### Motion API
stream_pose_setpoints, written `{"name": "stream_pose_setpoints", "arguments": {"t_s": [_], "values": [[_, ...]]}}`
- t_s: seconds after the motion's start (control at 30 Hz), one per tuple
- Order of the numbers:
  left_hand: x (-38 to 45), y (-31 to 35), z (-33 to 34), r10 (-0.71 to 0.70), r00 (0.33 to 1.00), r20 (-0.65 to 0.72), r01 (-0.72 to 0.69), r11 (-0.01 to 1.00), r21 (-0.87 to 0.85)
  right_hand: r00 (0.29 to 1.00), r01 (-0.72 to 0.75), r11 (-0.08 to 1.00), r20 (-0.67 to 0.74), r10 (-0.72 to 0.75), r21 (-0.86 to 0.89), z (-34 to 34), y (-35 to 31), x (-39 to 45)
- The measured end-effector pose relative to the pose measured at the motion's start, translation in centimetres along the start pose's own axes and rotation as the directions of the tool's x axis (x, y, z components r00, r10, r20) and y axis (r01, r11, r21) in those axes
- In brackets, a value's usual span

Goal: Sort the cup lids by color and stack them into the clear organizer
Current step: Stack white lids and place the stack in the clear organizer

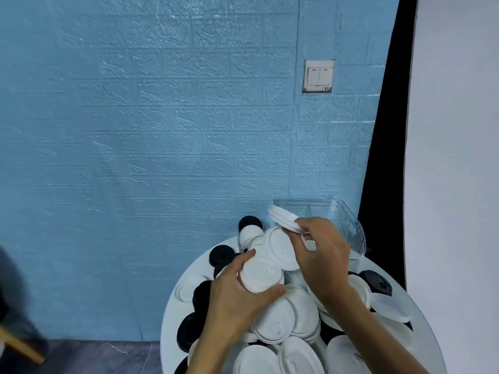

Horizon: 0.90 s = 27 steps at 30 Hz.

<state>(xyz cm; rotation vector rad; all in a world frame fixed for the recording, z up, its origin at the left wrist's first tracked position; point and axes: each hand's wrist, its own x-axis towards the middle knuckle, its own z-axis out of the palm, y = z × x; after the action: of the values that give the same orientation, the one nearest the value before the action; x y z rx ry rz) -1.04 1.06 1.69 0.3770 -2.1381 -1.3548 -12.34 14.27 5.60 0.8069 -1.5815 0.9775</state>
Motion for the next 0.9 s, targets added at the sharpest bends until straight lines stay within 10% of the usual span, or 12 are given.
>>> {"name": "stream_pose_setpoints", "arguments": {"t_s": [0.53,0.9], "values": [[-0.6,0.9,1.2,0.075,0.997,-0.011,-0.073,0.986,0.147,0.971,0.188,0.981,0.14,-0.194,0.057,0.4,-1.2,-0.6],[-0.7,0.1,1.4,0.078,0.995,-0.064,-0.076,0.997,0.033,0.829,-0.514,0.765,0.453,0.327,0.388,-0.8,-3.7,-2.7]]}}
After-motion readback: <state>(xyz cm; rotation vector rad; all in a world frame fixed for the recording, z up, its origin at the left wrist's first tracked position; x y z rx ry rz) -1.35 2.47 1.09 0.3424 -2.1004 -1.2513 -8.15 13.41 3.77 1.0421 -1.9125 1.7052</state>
